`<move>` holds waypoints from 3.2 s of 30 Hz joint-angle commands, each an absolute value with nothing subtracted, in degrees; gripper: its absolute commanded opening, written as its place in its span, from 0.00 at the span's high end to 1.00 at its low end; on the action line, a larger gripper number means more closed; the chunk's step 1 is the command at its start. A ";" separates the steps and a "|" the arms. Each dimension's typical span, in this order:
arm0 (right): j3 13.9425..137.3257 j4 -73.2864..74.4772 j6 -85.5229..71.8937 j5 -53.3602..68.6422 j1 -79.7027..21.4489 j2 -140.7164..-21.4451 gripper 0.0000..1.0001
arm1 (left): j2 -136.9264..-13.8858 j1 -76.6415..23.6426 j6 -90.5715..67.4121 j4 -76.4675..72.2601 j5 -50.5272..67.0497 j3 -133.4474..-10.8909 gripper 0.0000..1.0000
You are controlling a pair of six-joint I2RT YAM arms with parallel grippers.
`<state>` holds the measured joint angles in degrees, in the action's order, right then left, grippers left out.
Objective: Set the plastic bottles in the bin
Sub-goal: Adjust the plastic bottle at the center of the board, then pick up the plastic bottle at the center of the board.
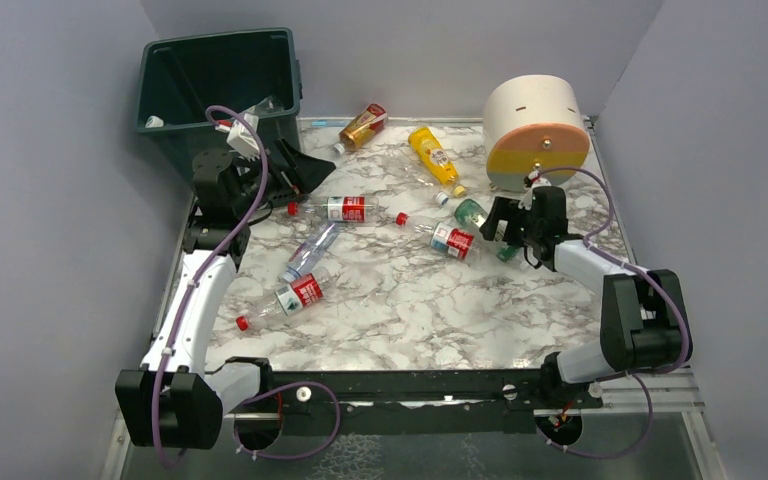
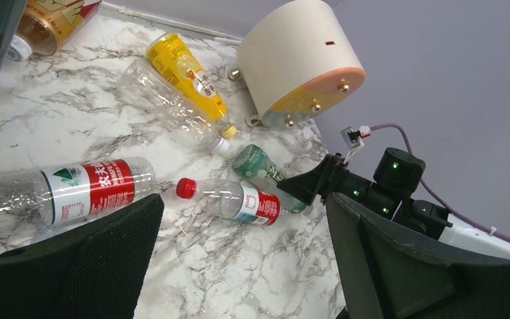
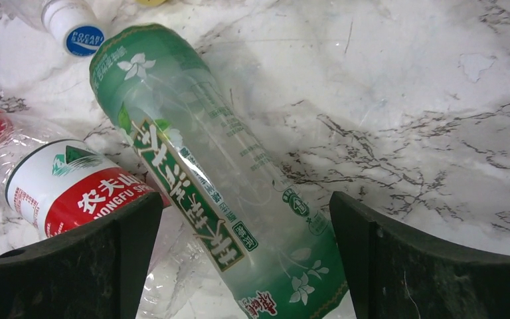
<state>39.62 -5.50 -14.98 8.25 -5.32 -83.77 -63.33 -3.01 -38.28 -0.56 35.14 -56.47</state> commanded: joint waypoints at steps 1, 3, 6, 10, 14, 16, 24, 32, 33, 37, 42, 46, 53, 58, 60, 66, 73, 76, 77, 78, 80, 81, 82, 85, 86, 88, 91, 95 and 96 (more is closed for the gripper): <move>38.76 -3.29 -14.92 9.49 -7.12 -83.32 0.00 | -63.80 -3.81 -37.18 -1.05 33.46 -57.71 0.01; 38.67 -3.33 -14.88 9.24 -7.72 -84.02 0.04 | -63.89 -4.14 -37.18 -1.05 33.19 -57.71 0.01; 39.24 -3.45 -15.17 9.84 -8.30 -85.52 0.10 | -63.90 -4.77 -37.18 -1.01 32.92 -57.70 0.01; 40.85 -2.19 -14.74 8.79 -9.94 -87.80 0.13 | -63.56 -5.34 -37.18 -0.62 32.33 -57.57 0.01; 41.90 -0.29 -13.41 6.21 -12.02 -89.69 0.13 | -63.45 -5.95 -37.18 -0.26 31.91 -57.61 0.01; 42.46 0.58 -13.04 5.48 -12.42 -90.44 0.13 | -63.54 -6.44 -37.26 -0.19 31.90 -57.59 0.01; 44.22 3.47 -12.68 6.69 -12.48 -88.58 0.35 | -64.52 -9.71 -38.16 0.44 33.07 -57.62 0.01; 46.02 6.23 -12.93 9.54 -12.48 -80.87 0.36 | -66.18 -14.97 -40.38 -0.28 32.51 -56.45 0.01; 46.45 6.57 -12.92 10.22 -12.47 -79.82 0.36 | -66.52 -15.59 -40.94 -1.06 32.57 -56.12 0.01; 47.58 7.48 -13.38 14.36 -12.48 -75.76 0.36 | -67.34 -18.27 -43.72 -5.02 32.62 -54.52 0.01; 49.59 8.52 -14.80 19.39 -12.48 -72.55 0.36 | -68.21 -21.49 -46.54 -10.06 31.56 -53.29 0.01; 51.14 8.48 -16.55 24.28 -12.57 -71.58 0.35 | -68.95 -23.70 -48.08 -13.11 30.69 -53.11 0.01; 52.55 6.16 -20.93 32.10 -13.92 -71.04 0.35 | -71.28 -28.29 -48.78 -15.48 27.41 -53.88 0.01; 53.36 4.40 -23.82 35.17 -16.07 -70.30 0.35 | -73.56 -32.00 -47.42 -15.76 23.78 -54.70 0.01; 53.96 4.15 -24.56 35.85 -16.94 -70.15 0.34 | -74.30 -33.33 -46.92 -15.80 22.14 -54.89 0.01; 55.36 3.73 -25.93 36.46 -20.06 -69.70 0.34 | -76.48 -35.62 -46.71 -16.53 19.06 -55.72 0.01; 55.50 2.56 -27.39 35.95 -23.95 -69.81 0.34 | -78.04 -37.29 -47.02 -18.34 16.49 -56.14 0.01; 55.74 2.51 -27.54 35.67 -25.22 -69.88 0.34 | -78.69 -37.60 -47.15 -18.69 16.07 -56.21 0.01; 55.72 2.54 -27.59 35.53 -25.44 -69.81 0.34 | -78.72 -37.74 -47.17 -18.88 15.82 -56.17 0.01; 55.72 2.55 -27.60 35.39 -25.75 -69.76 0.34 | -78.81 -37.79 -47.19 -19.04 15.71 -56.21 0.01; 55.49 2.55 -27.72 35.21 -26.27 -69.74 0.34 | -78.80 -37.87 -47.24 -19.20 15.41 -56.22 0.01; 55.40 2.53 -27.77 35.16 -26.44 -69.64 0.34 | -78.77 -37.88 -47.21 -19.26 15.23 -56.24 0.01; 55.30 2.49 -27.77 35.09 -26.72 -69.66 0.34 | -78.75 -37.88 -47.21 -19.25 15.09 -56.12 0.01; 55.07 2.48 -27.77 34.86 -27.27 -69.49 0.34 | -78.80 -37.88 -47.27 -19.25 14.64 -56.11 0.01; 55.03 2.46 -27.77 34.75 -27.40 -69.38 0.34 | -78.83 -37.88 -47.35 -19.27 14.53 -56.12 0.01; 54.82 2.58 -27.77 34.59 -27.64 -69.23 0.34 | -78.92 -37.88 -47.56 -19.25 14.34 -55.95 0.04; 54.52 2.64 -27.73 34.42 -27.84 -69.10 0.34 | -78.89 -37.88 -47.85 -19.27 14.11 -55.79 0.10; 54.08 2.55 -27.77 34.49 -27.99 -68.94 0.34 | -79.12 -37.88 -48.20 -19.17 14.00 -55.81 0.20; 53.98 2.42 -27.85 34.49 -28.07 -68.90 0.34 | -79.18 -37.88 -48.25 -19.09 13.93 -55.85 0.23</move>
<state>54.00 4.36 -27.44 34.37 -27.44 -70.70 -78.56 -37.63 -48.07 -17.50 15.46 -54.00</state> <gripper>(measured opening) 0.664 0.819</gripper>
